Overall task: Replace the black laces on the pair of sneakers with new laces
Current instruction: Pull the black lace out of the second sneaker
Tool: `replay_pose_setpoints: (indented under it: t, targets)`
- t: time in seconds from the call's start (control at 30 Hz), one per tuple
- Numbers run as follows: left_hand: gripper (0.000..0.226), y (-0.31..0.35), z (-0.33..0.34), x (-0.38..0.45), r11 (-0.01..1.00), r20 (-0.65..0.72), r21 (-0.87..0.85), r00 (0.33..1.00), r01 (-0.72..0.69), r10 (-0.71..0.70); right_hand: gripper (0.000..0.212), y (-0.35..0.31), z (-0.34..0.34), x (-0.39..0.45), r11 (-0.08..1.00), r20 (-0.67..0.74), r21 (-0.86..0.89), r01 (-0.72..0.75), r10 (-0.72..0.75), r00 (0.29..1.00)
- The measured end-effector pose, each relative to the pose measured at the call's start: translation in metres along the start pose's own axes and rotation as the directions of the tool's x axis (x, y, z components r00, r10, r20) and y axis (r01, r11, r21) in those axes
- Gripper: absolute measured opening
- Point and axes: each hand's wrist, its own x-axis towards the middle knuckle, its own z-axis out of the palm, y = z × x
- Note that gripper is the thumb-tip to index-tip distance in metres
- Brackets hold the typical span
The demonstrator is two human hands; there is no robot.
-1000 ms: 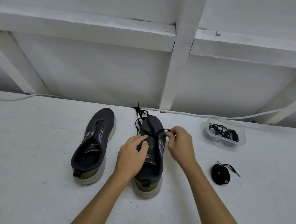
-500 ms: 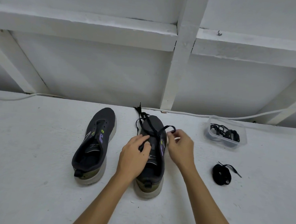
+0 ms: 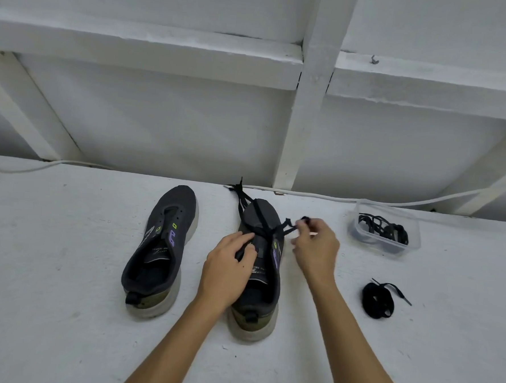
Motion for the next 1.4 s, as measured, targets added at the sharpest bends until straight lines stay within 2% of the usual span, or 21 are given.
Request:
replay_pose_setpoints:
  t: [0.07, 0.1, 0.2, 0.27, 0.3, 0.37, 0.43, 0.5, 0.53, 0.6, 0.67, 0.73, 0.8, 0.87, 0.93, 1.0, 1.07, 1.13, 1.2, 1.3, 1.4]
  targets:
    - [0.034, 0.000, 0.000, 0.000, 1.000, 0.003, -0.004, 1.000, 0.007, -0.007, 0.017, 0.000, -0.012, 0.013, 0.992, -0.136, 0.088, -0.091, 0.102, 0.985]
    - [0.034, -0.001, 0.000, 0.000, 1.000, 0.000, -0.004, 1.000, 0.008, -0.008, 0.017, -0.002, -0.017, 0.015, 0.978, -0.130, 0.137, -0.156, 0.174, 0.976]
    - [0.034, 0.000, 0.001, 0.001, 1.000, -0.015, -0.004, 1.000, 0.006, -0.006, 0.039, -0.011, -0.013, -0.003, 0.964, 0.200, 0.073, -0.257, 0.238, 0.950]
    - [0.034, 0.001, 0.000, 0.001, 1.000, -0.022, 0.009, 1.000, 0.002, -0.002, 0.033, -0.010, -0.003, -0.019, 0.987, 0.367, -0.047, -0.152, 0.158, 0.917]
    - [0.035, 0.001, 0.000, 0.001, 1.000, -0.023, 0.014, 1.000, 0.002, -0.001, 0.027, -0.007, 0.001, -0.025, 0.993, 0.374, -0.085, -0.083, 0.109, 0.921]
    - [0.035, 0.001, -0.001, 0.000, 1.000, -0.019, 0.012, 1.000, -0.001, 0.002, 0.024, -0.003, 0.004, -0.022, 0.997, 0.300, -0.054, -0.052, 0.066, 0.952]
    - [0.034, 0.000, -0.001, 0.000, 1.000, -0.006, -0.002, 1.000, 0.000, 0.000, 0.021, -0.005, -0.002, -0.011, 0.989, 0.120, 0.095, -0.114, 0.102, 0.987]
    - [0.034, 0.001, -0.001, -0.001, 1.000, 0.004, -0.014, 1.000, 0.009, -0.009, 0.020, -0.009, -0.014, 0.001, 0.965, -0.055, 0.220, -0.143, 0.158, 0.986]
    - [0.035, 0.001, 0.000, -0.001, 1.000, 0.003, -0.014, 1.000, 0.010, -0.010, 0.021, -0.010, -0.018, 0.004, 0.957, -0.047, 0.247, -0.152, 0.168, 0.985]
    - [0.034, 0.002, 0.000, 0.000, 1.000, -0.006, -0.012, 1.000, 0.009, -0.009, 0.023, -0.010, -0.018, 0.001, 0.962, 0.175, 0.183, -0.205, 0.173, 0.969]
    - [0.034, 0.003, 0.000, 0.001, 1.000, -0.017, 0.001, 1.000, 0.009, -0.009, 0.020, -0.006, -0.010, -0.012, 0.974, 0.398, 0.043, -0.221, 0.186, 0.898]
    - [0.034, 0.002, 0.000, 0.001, 1.000, -0.026, 0.015, 1.000, 0.007, -0.007, 0.014, -0.002, -0.004, -0.019, 0.985, 0.441, 0.018, -0.174, 0.148, 0.885]
    - [0.034, 0.002, 0.000, 0.001, 1.000, -0.021, 0.017, 1.000, 0.002, -0.002, 0.010, -0.002, -0.003, -0.017, 0.996, 0.387, 0.029, -0.087, 0.069, 0.920]
    - [0.034, 0.001, 0.000, 0.000, 1.000, -0.002, 0.011, 1.000, -0.006, 0.006, 0.010, -0.005, -0.005, -0.011, 0.995, 0.226, 0.079, -0.054, 0.035, 0.973]
    - [0.034, 0.001, 0.000, 0.000, 1.000, 0.016, 0.003, 1.000, -0.005, 0.005, 0.009, -0.007, -0.010, -0.005, 0.967, -0.007, 0.239, -0.085, 0.089, 0.996]
    - [0.035, 0.000, -0.001, 0.000, 1.000, 0.019, 0.002, 1.000, -0.002, 0.002, 0.005, -0.006, -0.014, -0.003, 0.941, -0.141, 0.322, -0.104, 0.156, 0.978]
    - [0.034, 0.000, 0.000, 0.000, 1.000, 0.009, -0.004, 1.000, -0.001, 0.001, 0.016, -0.001, -0.015, -0.005, 0.946, -0.065, 0.260, -0.196, 0.219, 0.973]
    - [0.034, 0.001, 0.001, 0.001, 1.000, -0.003, -0.004, 1.000, -0.001, 0.001, 0.034, 0.002, -0.012, -0.013, 0.939, 0.160, 0.122, -0.321, 0.301, 0.940]
    - [0.034, 0.002, 0.001, 0.001, 1.000, -0.011, 0.012, 1.000, -0.004, 0.004, 0.041, 0.004, -0.006, -0.023, 0.942, 0.341, 0.017, -0.335, 0.309, 0.888]
    - [0.034, 0.002, 0.001, 0.000, 1.000, -0.022, 0.015, 1.000, -0.011, 0.012, 0.024, -0.004, -0.003, -0.026, 0.970, 0.355, 0.085, -0.227, 0.184, 0.917]
    - [0.034, 0.001, 0.001, 0.000, 1.000, -0.011, 0.014, 1.000, -0.006, 0.006, 0.019, -0.014, -0.008, -0.019, 0.963, 0.316, 0.127, -0.239, 0.189, 0.930]
